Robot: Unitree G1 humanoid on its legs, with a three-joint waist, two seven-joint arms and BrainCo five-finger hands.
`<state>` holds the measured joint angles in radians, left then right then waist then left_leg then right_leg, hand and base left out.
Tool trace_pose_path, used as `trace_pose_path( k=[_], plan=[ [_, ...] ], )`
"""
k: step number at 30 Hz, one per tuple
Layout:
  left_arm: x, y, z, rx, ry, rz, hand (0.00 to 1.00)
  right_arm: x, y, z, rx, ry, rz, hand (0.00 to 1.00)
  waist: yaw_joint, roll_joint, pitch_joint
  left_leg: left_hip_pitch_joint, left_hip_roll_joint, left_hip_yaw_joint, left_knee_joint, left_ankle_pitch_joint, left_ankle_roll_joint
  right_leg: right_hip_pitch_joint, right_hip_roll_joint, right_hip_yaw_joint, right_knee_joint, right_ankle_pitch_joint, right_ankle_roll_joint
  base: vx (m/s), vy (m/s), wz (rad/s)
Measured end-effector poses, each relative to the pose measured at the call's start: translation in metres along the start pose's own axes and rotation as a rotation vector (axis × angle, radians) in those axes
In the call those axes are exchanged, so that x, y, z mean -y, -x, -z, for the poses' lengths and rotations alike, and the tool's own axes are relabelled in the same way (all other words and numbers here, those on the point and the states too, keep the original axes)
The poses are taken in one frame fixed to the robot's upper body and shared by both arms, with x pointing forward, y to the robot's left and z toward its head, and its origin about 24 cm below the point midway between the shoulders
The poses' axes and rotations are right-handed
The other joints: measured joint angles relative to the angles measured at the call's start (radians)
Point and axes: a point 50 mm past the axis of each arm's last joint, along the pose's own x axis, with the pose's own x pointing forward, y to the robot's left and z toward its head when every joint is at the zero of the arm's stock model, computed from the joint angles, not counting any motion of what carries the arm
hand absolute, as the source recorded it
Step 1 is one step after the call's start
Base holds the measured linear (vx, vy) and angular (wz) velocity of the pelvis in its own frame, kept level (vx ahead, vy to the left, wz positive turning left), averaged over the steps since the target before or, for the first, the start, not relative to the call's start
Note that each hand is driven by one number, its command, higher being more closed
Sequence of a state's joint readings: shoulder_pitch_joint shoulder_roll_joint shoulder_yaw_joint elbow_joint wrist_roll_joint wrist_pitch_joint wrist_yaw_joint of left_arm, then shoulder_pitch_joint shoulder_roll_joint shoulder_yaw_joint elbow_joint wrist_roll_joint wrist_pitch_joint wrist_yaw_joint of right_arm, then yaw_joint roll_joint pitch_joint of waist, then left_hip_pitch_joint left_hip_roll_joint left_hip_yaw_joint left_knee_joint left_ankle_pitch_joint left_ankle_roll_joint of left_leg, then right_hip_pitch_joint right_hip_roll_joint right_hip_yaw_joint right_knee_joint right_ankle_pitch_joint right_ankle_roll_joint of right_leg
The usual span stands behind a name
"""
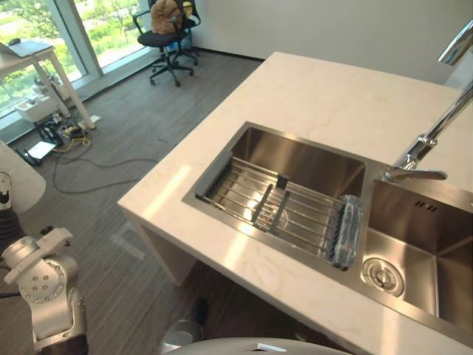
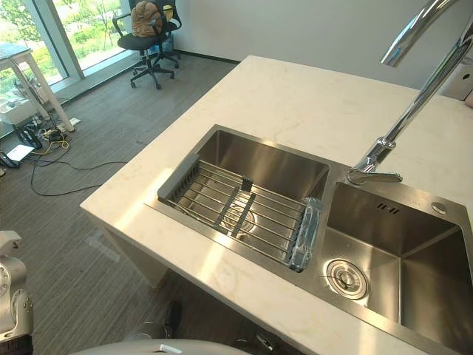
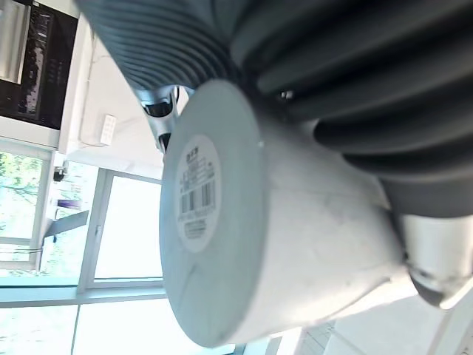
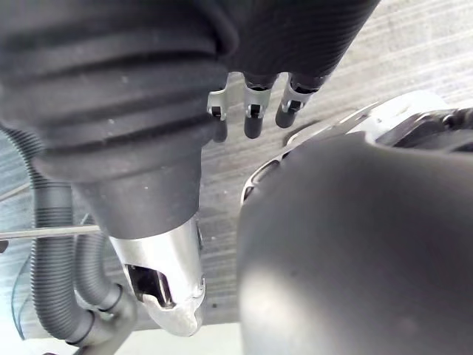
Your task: Walk over to the sink, pick up the cup, carry it to the dishwasher, place the cup inside the dishwasher, then close the dishwasher door
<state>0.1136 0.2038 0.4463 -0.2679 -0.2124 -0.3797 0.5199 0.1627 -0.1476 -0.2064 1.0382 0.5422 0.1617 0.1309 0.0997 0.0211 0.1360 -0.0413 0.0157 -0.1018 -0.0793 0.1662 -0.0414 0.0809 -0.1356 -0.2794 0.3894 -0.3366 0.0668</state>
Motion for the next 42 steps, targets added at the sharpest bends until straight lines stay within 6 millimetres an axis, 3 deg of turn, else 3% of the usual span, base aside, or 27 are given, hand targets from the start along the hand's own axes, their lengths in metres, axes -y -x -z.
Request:
trace_pose_path(
  k=[1, 5, 8, 11, 12, 13, 15, 16, 17, 18, 19, 20, 21, 22, 23, 24, 25, 26, 30, 34, 36, 37, 38, 39, 40, 41, 42],
  plan=[
    [0.002, 0.001, 0.001, -0.006, 0.005, 0.010, 1.00, 0.001, 0.000, 0.001, -0.001, -0.001, 0.001, 0.00, 0.000, 0.003, 0.000, 0.002, 0.001, 0.008, 0.000, 0.036, 0.001, 0.001, -0.002, -0.012, 0.020, -0.012, 0.007, 0.09, -0.130, 0.28],
    [0.003, 0.005, 0.004, -0.038, -0.011, 0.034, 1.00, -0.001, 0.000, -0.001, 0.003, 0.021, -0.013, 0.00, 0.007, -0.002, 0.005, -0.031, -0.008, 0.048, 0.062, 0.034, -0.005, 0.011, -0.014, -0.037, 0.025, -0.020, 0.005, 0.07, -0.040, 0.24],
    [0.000, 0.007, -0.001, -0.040, -0.031, 0.058, 1.00, -0.004, -0.001, -0.003, 0.006, 0.050, -0.034, 0.00, 0.006, 0.000, 0.013, -0.037, 0.000, 0.131, 0.098, 0.002, 0.040, 0.042, -0.017, -0.063, 0.006, -0.012, 0.000, 0.00, 0.029, 0.20],
    [0.002, 0.007, -0.005, -0.035, -0.027, 0.086, 1.00, -0.001, 0.000, -0.003, 0.004, 0.078, -0.025, 0.00, -0.008, 0.016, 0.017, -0.054, 0.060, 0.395, 0.166, -0.172, 0.141, 0.120, -0.007, -0.159, -0.095, 0.042, 0.002, -0.01, -0.038, 0.73],
    [0.003, 0.008, -0.005, -0.035, -0.017, 0.088, 1.00, 0.000, 0.000, 0.002, -0.007, 0.062, -0.019, 0.00, -0.017, 0.005, 0.014, -0.060, 0.076, 0.499, 0.176, -0.230, 0.147, 0.129, -0.035, -0.207, -0.139, 0.062, -0.003, -0.03, 0.065, 1.30],
    [0.008, 0.008, -0.005, -0.030, 0.011, 0.085, 1.00, 0.005, 0.001, 0.003, -0.004, 0.033, -0.001, 0.00, -0.028, -0.003, 0.002, -0.090, 0.106, 0.631, 0.231, -0.238, 0.190, 0.110, -0.070, -0.273, -0.140, 0.073, 0.008, -0.05, 0.124, 1.43],
    [0.017, 0.009, -0.005, -0.035, 0.043, 0.106, 1.00, 0.012, 0.003, 0.002, 0.004, 0.005, 0.023, 0.00, -0.035, 0.002, 0.001, -0.111, 0.122, 0.741, 0.310, -0.221, 0.205, 0.089, -0.133, -0.356, -0.111, 0.077, 0.015, 0.00, 0.108, 1.30],
    [0.023, 0.012, -0.004, -0.045, 0.064, 0.124, 1.00, 0.020, 0.005, 0.001, 0.018, -0.012, 0.057, 0.00, -0.042, 0.005, -0.004, -0.110, 0.136, 0.783, 0.368, -0.217, 0.207, 0.087, -0.193, -0.411, -0.084, 0.084, 0.027, 0.10, 0.087, 1.34],
    [0.030, 0.015, -0.003, -0.055, 0.086, 0.148, 1.00, 0.031, 0.009, -0.002, 0.035, -0.010, 0.093, 0.00, -0.045, 0.028, -0.019, -0.084, 0.171, 0.818, 0.396, -0.170, 0.243, 0.092, -0.237, -0.474, -0.034, 0.087, 0.032, 0.13, 0.096, 1.36],
    [0.033, 0.017, -0.003, -0.062, 0.096, 0.164, 1.00, 0.039, 0.012, -0.004, 0.046, -0.005, 0.120, 0.00, -0.050, 0.050, -0.029, -0.063, 0.183, 0.826, 0.385, -0.022, 0.293, 0.092, -0.247, -0.502, 0.011, 0.085, 0.030, 0.16, 0.158, 1.75],
    [0.044, 0.020, -0.001, -0.080, 0.138, 0.184, 1.00, 0.055, 0.018, -0.009, 0.075, -0.034, 0.165, 0.00, -0.078, 0.072, -0.032, -0.068, 0.100, 0.790, 0.310, 0.034, 0.312, 0.054, -0.320, -0.513, 0.124, 0.028, 0.001, -0.03, 0.150, 2.16],
    [0.050, 0.020, 0.000, -0.085, 0.176, 0.172, 1.00, 0.054, 0.017, -0.017, 0.094, -0.065, 0.164, 0.00, -0.101, 0.098, -0.029, -0.089, 0.042, 0.704, 0.177, 0.149, 0.294, -0.004, -0.238, -0.503, 0.034, -0.001, -0.015, -0.11, 0.106, 2.31],
    [0.054, 0.018, -0.003, -0.073, 0.192, 0.169, 1.00, 0.047, 0.014, -0.013, 0.083, -0.077, 0.150, 0.00, -0.101, 0.087, -0.031, -0.097, 0.002, 0.654, 0.107, 0.232, 0.200, -0.030, -0.214, -0.494, -0.043, 0.064, -0.048, -0.19, -0.032, 2.46],
    [0.060, 0.015, -0.002, -0.070, 0.208, 0.186, 1.00, 0.046, 0.013, 0.001, 0.050, -0.089, 0.158, 0.00, -0.109, 0.063, -0.019, -0.096, 0.020, 0.651, 0.166, 0.116, 0.250, 0.002, -0.246, -0.545, -0.044, 0.123, -0.013, -0.07, -0.092, 1.71],
    [0.053, 0.018, 0.001, -0.083, 0.177, 0.185, 1.00, 0.050, 0.014, 0.005, 0.028, -0.083, 0.177, 0.00, -0.090, 0.058, -0.017, -0.051, 0.071, 0.682, 0.212, 0.046, 0.169, 0.018, -0.265, -0.558, -0.041, 0.129, -0.005, -0.02, -0.057, 1.35],
    [0.051, 0.018, 0.001, -0.088, 0.172, 0.183, 1.00, 0.052, 0.014, 0.004, 0.025, -0.069, 0.183, 0.00, -0.089, 0.061, -0.016, -0.031, 0.084, 0.689, 0.216, 0.040, 0.154, 0.027, -0.273, -0.566, -0.042, 0.132, 0.000, 0.05, 0.025, 0.80],
    [0.054, 0.022, 0.001, -0.099, 0.182, 0.209, 1.00, 0.057, 0.016, 0.001, 0.031, -0.042, 0.198, 0.00, -0.085, 0.077, -0.026, 0.032, 0.114, 0.692, 0.207, 0.082, 0.110, 0.062, -0.286, -0.615, -0.042, 0.146, 0.031, 0.07, 0.083, 0.88],
    [0.060, 0.025, 0.000, -0.103, 0.204, 0.239, 1.00, 0.059, 0.017, -0.001, 0.034, -0.040, 0.203, 0.00, -0.085, 0.087, -0.031, 0.045, 0.103, 0.650, 0.187, 0.067, 0.079, 0.069, -0.294, -0.640, -0.043, 0.157, 0.045, 0.06, 0.176, 1.01],
    [0.096, 0.045, -0.017, -0.129, 0.300, 0.476, 1.00, 0.041, 0.007, -0.008, -0.015, 0.014, 0.204, 0.00, -0.061, 0.093, -0.037, 0.063, 0.049, 0.575, 0.043, -0.010, 0.055, 0.108, -0.254, -0.695, -0.147, 0.255, 0.075, 0.02, 0.239, 0.58],
    [0.112, 0.064, -0.008, -0.240, 0.298, 0.569, 1.00, 0.030, 0.003, -0.010, -0.042, 0.035, 0.192, 0.00, -0.052, 0.071, -0.022, 0.089, 0.032, 0.532, 0.002, -0.057, 0.046, 0.112, -0.248, -0.639, -0.157, 0.273, 0.071, 0.03, 0.158, 0.19],
    [0.119, 0.073, -0.005, -0.272, 0.297, 0.608, 1.00, 0.027, 0.002, -0.007, -0.053, 0.020, 0.185, 0.00, -0.053, 0.052, -0.020, 0.096, 0.010, 0.507, 0.002, -0.061, 0.050, 0.121, -0.254, -0.561, -0.157, 0.259, 0.043, -0.02, 0.096, 0.31],
    [0.124, 0.078, -0.006, -0.277, 0.305, 0.640, 1.00, 0.026, 0.002, -0.006, -0.053, 0.011, 0.178, 0.00, -0.060, 0.048, -0.018, 0.095, -0.002, 0.465, 0.002, -0.065, 0.061, 0.126, -0.248, -0.470, -0.151, 0.230, -0.007, -0.03, 0.060, 0.91],
    [0.130, 0.086, -0.005, -0.300, 0.321, 0.674, 1.00, 0.026, 0.002, -0.003, -0.057, 0.008, 0.174, 0.00, -0.073, 0.049, -0.019, 0.091, -0.017, 0.405, 0.002, -0.072, 0.076, 0.128, -0.230, -0.330, -0.129, 0.208, -0.094, -0.03, 0.057, 1.12],
    [0.134, 0.091, -0.003, -0.321, 0.330, 0.693, 1.00, 0.027, 0.003, -0.003, -0.054, 0.008, 0.172, 0.00, -0.078, 0.045, -0.017, 0.087, -0.021, 0.369, 0.001, -0.073, 0.079, 0.122, -0.222, -0.258, -0.099, 0.209, -0.135, -0.06, 0.043, 1.82],
    [0.147, 0.106, 0.001, -0.371, 0.350, 0.747, 1.00, 0.029, 0.004, -0.001, -0.050, 0.006, 0.164, 0.00, -0.098, 0.072, -0.031, 0.064, -0.015, 0.261, -0.005, -0.060, 0.078, 0.077, -0.173, -0.065, -0.002, 0.180, -0.179, -0.07, 0.000, 1.79],
    [0.151, 0.110, 0.003, -0.383, 0.353, 0.771, 1.00, 0.026, 0.003, 0.000, -0.052, 0.005, 0.147, 0.00, -0.108, 0.075, -0.032, 0.049, -0.016, 0.215, -0.005, -0.054, 0.071, 0.077, -0.129, 0.006, -0.015, 0.125, -0.139, -0.11, -0.082, 2.37],
    [0.159, 0.113, 0.004, -0.382, 0.354, 0.809, 1.00, 0.016, 0.000, 0.004, -0.066, 0.002, 0.114, 0.00, -0.115, 0.029, -0.037, 0.022, -0.037, 0.164, -0.007, -0.069, 0.049, 0.074, -0.064, 0.096, -0.107, 0.060, -0.124, -0.09, -0.120, 1.74]
  ],
)
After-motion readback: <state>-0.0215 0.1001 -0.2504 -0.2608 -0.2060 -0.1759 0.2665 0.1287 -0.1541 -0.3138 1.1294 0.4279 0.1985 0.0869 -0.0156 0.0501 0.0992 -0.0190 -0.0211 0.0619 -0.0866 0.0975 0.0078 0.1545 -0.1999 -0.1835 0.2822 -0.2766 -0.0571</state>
